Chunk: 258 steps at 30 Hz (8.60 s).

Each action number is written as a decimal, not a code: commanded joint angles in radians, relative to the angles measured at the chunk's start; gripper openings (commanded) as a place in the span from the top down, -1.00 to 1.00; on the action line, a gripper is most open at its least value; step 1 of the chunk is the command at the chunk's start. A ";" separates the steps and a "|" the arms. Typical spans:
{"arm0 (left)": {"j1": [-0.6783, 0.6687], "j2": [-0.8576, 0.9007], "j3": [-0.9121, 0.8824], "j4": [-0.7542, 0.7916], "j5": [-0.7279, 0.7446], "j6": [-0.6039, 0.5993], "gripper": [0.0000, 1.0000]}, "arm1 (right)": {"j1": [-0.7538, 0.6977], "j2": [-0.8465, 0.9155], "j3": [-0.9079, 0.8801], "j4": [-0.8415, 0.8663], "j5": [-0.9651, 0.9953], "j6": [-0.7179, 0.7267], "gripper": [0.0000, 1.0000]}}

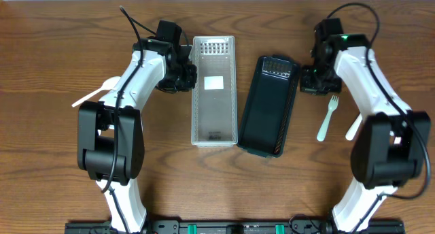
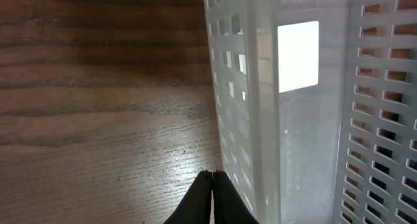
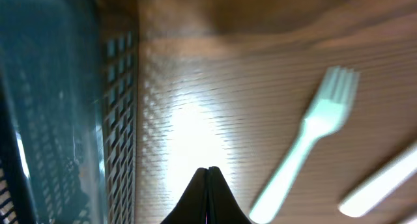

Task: Pack container
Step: 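Rotate white basket upright with left gripper, black basket with right, then release baskets and move right gripper to grasp a white fork, then lift fork with right gripper and place it in black basket, then grasp a white spoon with the left gripper, then lower spoon into white basket and open left gripper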

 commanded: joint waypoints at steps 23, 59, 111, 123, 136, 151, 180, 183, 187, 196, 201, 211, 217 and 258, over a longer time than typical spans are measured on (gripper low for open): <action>0.003 0.001 0.010 -0.022 0.009 0.013 0.88 | 0.014 0.078 -0.005 0.267 -0.350 -0.251 0.97; -0.008 -0.052 0.011 -0.134 -0.230 0.013 0.88 | -0.043 0.052 0.070 0.218 -0.124 -0.101 -0.12; 0.119 -0.620 0.011 -0.186 -0.260 0.005 -0.96 | -0.193 0.011 -0.356 0.409 0.031 0.084 0.12; 0.119 -0.620 0.011 -0.187 -0.260 0.005 -0.96 | -0.191 0.011 -0.354 0.410 0.027 0.084 0.89; 0.119 -0.620 0.011 -0.187 -0.260 0.005 -0.96 | -0.097 -0.112 0.097 0.037 0.027 0.031 0.98; 0.119 -0.620 0.011 -0.233 -0.261 0.005 -0.96 | 0.330 -0.050 0.217 -0.043 0.031 0.016 0.95; 0.233 -0.618 0.002 -0.267 -0.338 -0.087 -0.96 | 0.118 -0.210 0.246 -0.014 0.039 -0.060 -0.67; 0.255 -0.513 0.002 -0.264 -0.338 -0.091 -0.96 | 0.075 -0.211 0.245 -0.038 0.032 -0.100 -0.76; 0.275 -0.349 0.002 -0.263 -0.312 -0.109 -0.96 | 0.042 -0.206 0.245 -0.074 0.032 -0.148 -0.77; 0.314 -0.035 0.001 -0.219 -0.204 -0.106 -0.96 | 0.002 -0.206 0.245 -0.071 0.031 -0.149 -0.82; 0.309 0.056 0.001 -0.198 -0.167 -0.094 -0.96 | -0.014 -0.206 0.245 -0.070 0.031 -0.153 -0.84; 0.306 0.070 -0.070 -0.122 -0.151 -0.036 -0.97 | -0.047 -0.206 0.245 -0.070 0.031 -0.153 -0.84; 0.307 0.070 -0.128 -0.093 -0.156 -0.035 -0.94 | -0.056 -0.206 0.245 -0.070 0.031 -0.153 -0.84; -0.227 -0.381 0.023 -0.191 -0.223 -0.137 0.89 | -0.056 -0.206 0.245 -0.062 0.031 -0.153 -0.84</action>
